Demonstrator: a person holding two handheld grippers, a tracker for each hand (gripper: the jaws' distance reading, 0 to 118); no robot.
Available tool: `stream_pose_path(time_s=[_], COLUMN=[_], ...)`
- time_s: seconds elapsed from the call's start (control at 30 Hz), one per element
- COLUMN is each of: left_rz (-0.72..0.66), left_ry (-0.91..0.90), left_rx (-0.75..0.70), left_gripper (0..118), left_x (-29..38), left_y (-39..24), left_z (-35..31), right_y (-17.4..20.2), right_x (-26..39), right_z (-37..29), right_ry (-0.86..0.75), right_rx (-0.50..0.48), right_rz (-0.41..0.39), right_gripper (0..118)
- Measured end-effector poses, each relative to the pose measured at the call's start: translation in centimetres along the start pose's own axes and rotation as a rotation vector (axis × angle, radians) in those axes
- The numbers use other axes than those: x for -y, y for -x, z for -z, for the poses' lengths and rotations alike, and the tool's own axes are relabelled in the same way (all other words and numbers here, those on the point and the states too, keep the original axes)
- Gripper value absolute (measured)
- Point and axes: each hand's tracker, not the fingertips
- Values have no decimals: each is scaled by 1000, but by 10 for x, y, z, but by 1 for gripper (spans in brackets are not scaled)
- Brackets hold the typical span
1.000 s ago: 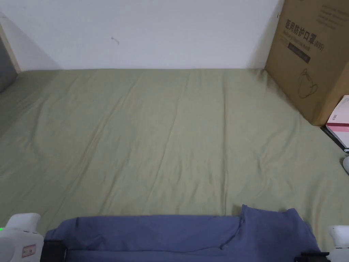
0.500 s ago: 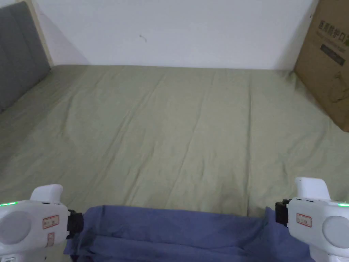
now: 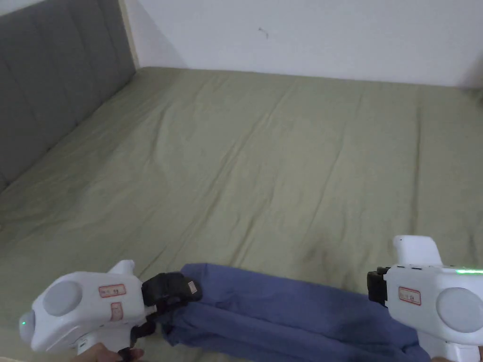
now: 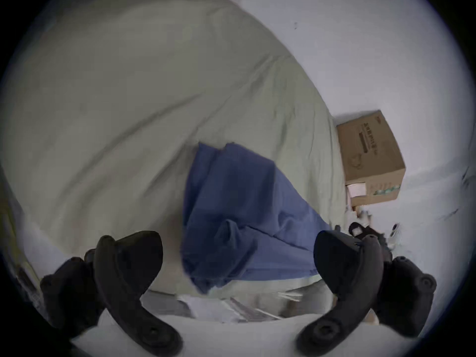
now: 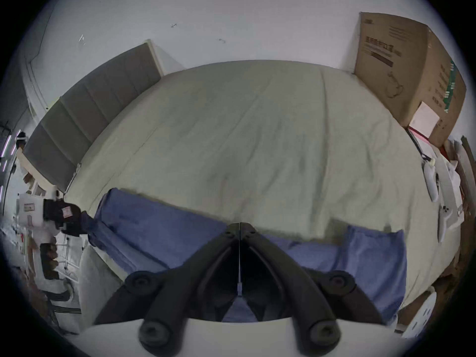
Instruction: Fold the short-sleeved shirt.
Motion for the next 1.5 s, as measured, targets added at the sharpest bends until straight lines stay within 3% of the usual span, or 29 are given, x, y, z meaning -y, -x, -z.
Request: stream_pose_path(time_s=[0.07, 0.1, 0.13, 0.17, 0.2, 0.23, 0.3, 0.4, 0.57, 0.77, 0.87, 0.93, 1.07, 1.1, 1.17, 1.2, 1.33, 1.37, 1.43, 1.47, 1.5], left_rz=[-33, 30, 38, 85, 172, 217, 46, 78, 237, 570, 747, 793, 913, 933, 906, 902, 810, 765, 670, 633, 602], left_ry=[25, -31, -37, -37, -40, -46, 4, -30, -65, -98, -65, 6, 201, 232, 267, 289, 313, 295, 238, 194, 153], left_rx=[31, -60, -53, -45, -92, -130, -48, -95, -201, -163, -100, -24, -40, -45, -64, -85, -80, -69, -7, 7, 8], left_gripper=[114, 113, 106, 81, 4, 6, 6, 6, 6, 6, 6, 6, 9, 29, 82, 101, 94, 84, 28, 6, 4], left_x=[-3, -8, -8, -5, -6, -9, -1, -1, 2, 39, 56, 79, 127, 136, 149, 154, 145, 137, 118, 108, 102], left_y=[9, 17, 18, 15, 13, 14, 30, 15, -38, -166, -211, -236, -263, -264, -261, -259, -253, -251, -247, -245, -242], left_z=[13, 16, 17, 13, 7, 8, 12, 5, -9, -27, -9, 18, 85, 101, 131, 143, 143, 135, 115, 106, 101], right_y=[2, 1, 0, -3, -5, -7, -13, -22, -41, -75, -92, -104, -126, -130, -140, -143, -158, -160, -162, -162, -162], right_x=[1, 2, 2, 2, 2, 1, -4, -6, 0, 17, 26, 33, 46, 50, 57, 60, 70, 72, 72, 72, 72], right_z=[1, 1, 1, 0, -2, -2, -4, -11, -21, -47, -54, -57, -61, -62, -64, -65, -71, -73, -75, -77, -78], right_ry=[11, 14, 18, 23, 26, 33, 16, -7, -12, -45, -50, -59, -70, -70, -65, -61, -61, -65, -75, -80, -86], right_rx=[15, 17, 17, 15, 9, 5, 1, 3, 30, 14, 34, 54, 59, 58, 68, 73, 77, 77, 80, 82, 85], right_rz=[-15, -17, -14, -5, 11, 35, 72, 90, 90, 223, 265, 312, 399, 409, 430, 434, 477, 486, 489, 485, 477], right_gripper=[1, 0, 1, 1, 0, 1, 0, 1, 1, 1, 0, 1, 1, 1, 1, 1, 1, 1, 1, 0, 1])
